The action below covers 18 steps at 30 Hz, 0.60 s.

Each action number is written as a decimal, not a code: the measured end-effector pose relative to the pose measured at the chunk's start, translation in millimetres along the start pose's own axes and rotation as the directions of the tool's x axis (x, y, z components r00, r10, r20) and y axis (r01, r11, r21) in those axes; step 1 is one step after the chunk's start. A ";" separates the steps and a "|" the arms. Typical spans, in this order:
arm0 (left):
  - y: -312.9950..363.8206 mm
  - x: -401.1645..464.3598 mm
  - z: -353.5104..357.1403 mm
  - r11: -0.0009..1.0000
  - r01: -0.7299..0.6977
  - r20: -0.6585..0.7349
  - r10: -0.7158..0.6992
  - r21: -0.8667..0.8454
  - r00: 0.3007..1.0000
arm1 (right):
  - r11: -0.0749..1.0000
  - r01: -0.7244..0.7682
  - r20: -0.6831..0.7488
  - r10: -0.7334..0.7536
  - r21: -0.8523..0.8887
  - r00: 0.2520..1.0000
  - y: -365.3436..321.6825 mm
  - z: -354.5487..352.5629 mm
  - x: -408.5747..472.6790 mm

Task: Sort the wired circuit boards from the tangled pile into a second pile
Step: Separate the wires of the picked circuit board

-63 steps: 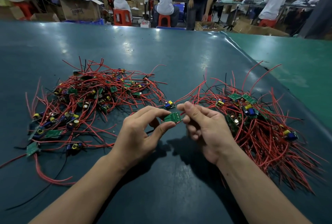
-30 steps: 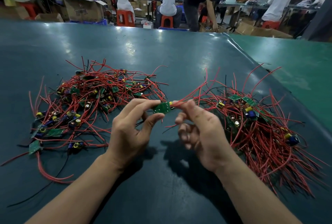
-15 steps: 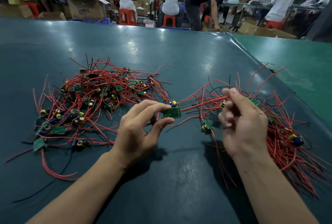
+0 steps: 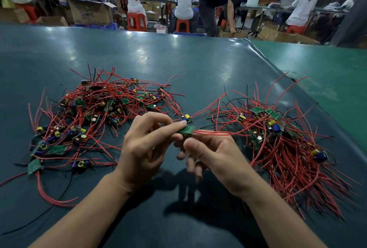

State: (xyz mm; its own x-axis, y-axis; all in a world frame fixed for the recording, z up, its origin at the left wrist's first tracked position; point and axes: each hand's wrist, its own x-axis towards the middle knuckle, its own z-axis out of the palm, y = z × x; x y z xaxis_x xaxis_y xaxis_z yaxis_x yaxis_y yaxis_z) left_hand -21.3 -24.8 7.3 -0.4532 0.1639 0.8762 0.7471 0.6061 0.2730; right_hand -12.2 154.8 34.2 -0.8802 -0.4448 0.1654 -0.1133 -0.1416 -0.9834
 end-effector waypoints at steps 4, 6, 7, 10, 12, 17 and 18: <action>1.9 -0.5 3.4 0.994 -0.082 0.001 0.082 0.068 0.997 | 0.999 -0.036 -0.152 0.033 -0.013 0.988 6.5 3.6 1.9; 1.7 -0.3 3.3 0.984 -0.120 -0.002 0.122 0.134 0.993 | 0.999 -0.025 -0.207 0.018 -0.032 0.978 6.8 4.2 3.1; 1.0 0.4 3.2 0.978 -0.114 -0.015 0.119 0.177 0.993 | 0.998 0.011 -0.265 -0.026 -0.060 0.964 6.8 3.6 3.6; -3.8 3.3 0.3 0.955 0.081 -0.138 -0.043 0.287 0.989 | 0.985 0.158 -0.566 -0.166 -0.064 0.807 2.3 0.6 5.5; -10.0 5.3 -4.8 0.882 0.275 -0.224 -0.200 0.383 0.954 | 0.956 0.292 -0.731 -0.184 0.022 0.657 -5.0 -5.9 6.0; -26.2 3.2 -13.7 0.487 0.555 -0.187 -0.615 0.675 0.766 | 0.880 0.111 -0.669 0.263 0.461 0.696 -4.2 -5.8 7.5; -27.9 2.6 -15.4 0.411 0.578 -0.168 -0.694 0.705 0.700 | 0.875 0.056 -0.632 0.301 0.480 0.714 -1.6 -2.3 7.7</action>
State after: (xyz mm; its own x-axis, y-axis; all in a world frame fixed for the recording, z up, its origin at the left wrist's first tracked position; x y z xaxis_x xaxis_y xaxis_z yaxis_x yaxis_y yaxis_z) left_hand -35.8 -53.3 8.0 -0.7539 -0.4370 0.4906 -0.2974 0.8928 0.3384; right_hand -19.8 153.6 36.9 -0.9540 0.1987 -0.2245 0.0724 -0.5738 -0.8158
